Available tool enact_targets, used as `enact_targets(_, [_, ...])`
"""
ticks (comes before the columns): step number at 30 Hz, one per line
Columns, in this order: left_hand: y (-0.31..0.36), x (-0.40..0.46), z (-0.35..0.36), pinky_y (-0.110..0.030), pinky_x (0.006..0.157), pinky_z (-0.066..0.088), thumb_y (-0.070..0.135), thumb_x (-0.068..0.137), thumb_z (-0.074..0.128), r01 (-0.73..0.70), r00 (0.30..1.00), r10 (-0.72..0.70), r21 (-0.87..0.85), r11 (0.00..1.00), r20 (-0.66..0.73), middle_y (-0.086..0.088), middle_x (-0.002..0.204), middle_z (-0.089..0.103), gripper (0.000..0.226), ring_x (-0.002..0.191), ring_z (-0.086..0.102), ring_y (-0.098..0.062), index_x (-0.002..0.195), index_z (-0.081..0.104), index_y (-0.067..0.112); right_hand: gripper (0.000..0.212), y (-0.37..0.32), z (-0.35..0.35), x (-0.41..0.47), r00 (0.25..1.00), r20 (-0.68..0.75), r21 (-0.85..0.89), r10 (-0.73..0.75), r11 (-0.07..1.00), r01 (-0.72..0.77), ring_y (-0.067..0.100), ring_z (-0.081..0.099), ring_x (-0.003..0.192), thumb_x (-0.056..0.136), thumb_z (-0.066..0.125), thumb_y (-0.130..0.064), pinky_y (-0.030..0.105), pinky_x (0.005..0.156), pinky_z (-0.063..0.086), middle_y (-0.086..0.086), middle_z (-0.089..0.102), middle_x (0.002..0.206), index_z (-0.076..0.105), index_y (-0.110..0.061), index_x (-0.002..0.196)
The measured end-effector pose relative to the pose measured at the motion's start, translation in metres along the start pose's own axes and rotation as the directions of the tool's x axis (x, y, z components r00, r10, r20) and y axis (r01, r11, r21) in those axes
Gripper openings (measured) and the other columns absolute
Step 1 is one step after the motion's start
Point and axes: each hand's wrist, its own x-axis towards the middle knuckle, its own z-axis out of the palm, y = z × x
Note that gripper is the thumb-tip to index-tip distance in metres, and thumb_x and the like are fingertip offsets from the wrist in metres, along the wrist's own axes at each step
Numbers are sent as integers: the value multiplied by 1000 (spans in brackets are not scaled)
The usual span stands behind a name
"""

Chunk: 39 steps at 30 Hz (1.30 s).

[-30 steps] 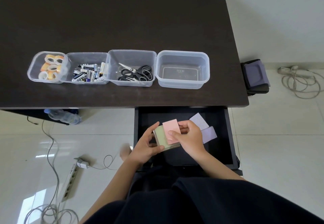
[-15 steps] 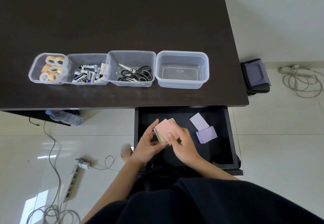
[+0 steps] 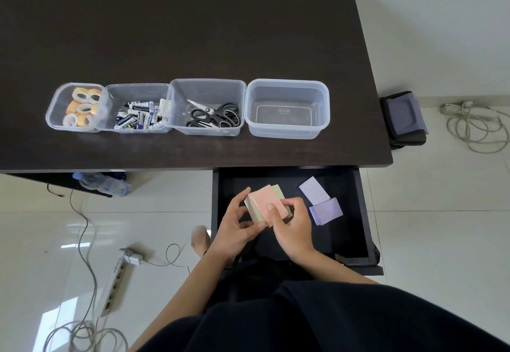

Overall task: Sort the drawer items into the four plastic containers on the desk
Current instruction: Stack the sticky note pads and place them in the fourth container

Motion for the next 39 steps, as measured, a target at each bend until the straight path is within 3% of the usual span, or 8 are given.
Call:
enact_targets(4, [5,-2,3,-55,87,51,-1,80,70,9,1000,-9,-17,1000,0,1,117,62,73,94,66,-26,126,39,47,21,-2,2,0,999,-9,7,49,999,-48,14,58,94,82,68,-33,32,79,50,1,59,101,47,-29,86])
enact_targets(8, [7,-3,2,-59,87,49,-1,79,71,16,1000,-16,-27,1000,-1,0,117,64,71,92,66,-28,123,41,45,22,-7,2,0,998,-2,7,58,998,-58,11,57,93,83,68,-31,21,73,45,1,59,102,49,-22,90])
enact_targets(16, [11,-4,0,-46,86,55,1,81,70,28,1000,-28,-54,998,-6,-2,116,63,65,87,69,-21,127,39,36,27,-11,2,2,997,8,-7,80,997,-80,5,55,88,80,71,-32,13,67,38,3,57,103,51,-16,88])
enact_targets(19, [12,-4,-1,-43,86,57,10,88,64,53,998,-56,-107,993,-26,-3,114,65,53,98,68,-20,131,40,29,28,-11,3,2,998,17,-26,61,998,-60,6,55,88,79,73,-33,14,68,40,4,56,101,50,-17,84])
enact_targets(24, [17,-4,0,-24,70,57,15,90,62,59,995,-63,-58,997,-71,-4,111,66,46,101,67,-18,129,41,25,29,-11,2,2,999,48,-70,4,998,-1,-2,53,82,79,74,-33,6,67,39,1,55,95,49,-18,81])
enact_targets(31, [15,-2,-1,-33,74,58,10,91,59,4,995,1,50,999,-99,-7,104,68,52,91,70,-20,124,40,45,25,-13,-1,2,993,117,8,-6,1000,5,-13,56,92,81,73,-27,7,69,43,-23,59,102,51,-17,83])
enact_targets(36, [13,2,-1,-44,84,57,10,94,53,-22,996,30,101,995,-81,-11,109,64,53,98,66,-28,123,43,54,22,-14,-1,3,994,108,11,-9,1000,8,-5,59,87,82,72,-27,7,66,43,-14,64,95,52,-16,85])
enact_targets(39, [15,1,1,-31,77,57,7,96,47,-27,999,31,93,995,-45,-7,118,59,46,98,64,-19,123,51,45,22,-13,-1,5,994,106,15,-4,1000,2,0,60,88,82,72,-28,9,66,44,-13,64,95,53,-17,85])
